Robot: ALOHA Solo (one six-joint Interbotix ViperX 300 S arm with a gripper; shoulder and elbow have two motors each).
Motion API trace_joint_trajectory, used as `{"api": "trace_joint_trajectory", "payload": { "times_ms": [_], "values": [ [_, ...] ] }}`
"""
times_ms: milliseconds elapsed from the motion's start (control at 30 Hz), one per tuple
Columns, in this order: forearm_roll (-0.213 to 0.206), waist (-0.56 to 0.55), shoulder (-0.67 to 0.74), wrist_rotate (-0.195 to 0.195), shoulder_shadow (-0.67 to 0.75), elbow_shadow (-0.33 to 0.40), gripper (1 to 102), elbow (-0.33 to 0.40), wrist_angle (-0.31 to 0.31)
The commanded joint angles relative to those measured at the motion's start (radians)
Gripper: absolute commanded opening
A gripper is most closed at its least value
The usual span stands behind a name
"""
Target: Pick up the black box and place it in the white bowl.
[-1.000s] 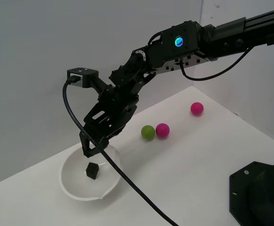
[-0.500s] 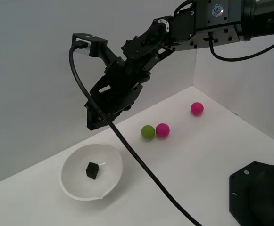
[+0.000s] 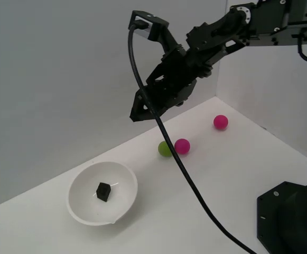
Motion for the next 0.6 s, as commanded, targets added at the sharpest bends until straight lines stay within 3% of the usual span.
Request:
{"api": "trace_joint_trajectory", "payload": {
  "times_ms": [0,100,267,567],
  "values": [
    [0.008,0.026,0.097,0.002,0.103,0.044,3,0.052,-0.034],
    [0.028,0.087,0.204,0.002,0.212,0.115,3,0.12,-0.069],
    [0.037,0.23,0.373,0.002,0.379,0.207,3,0.21,-0.061],
    [0.081,0.331,0.583,0.002,0.591,0.298,3,0.301,-0.052]
  ]
}}
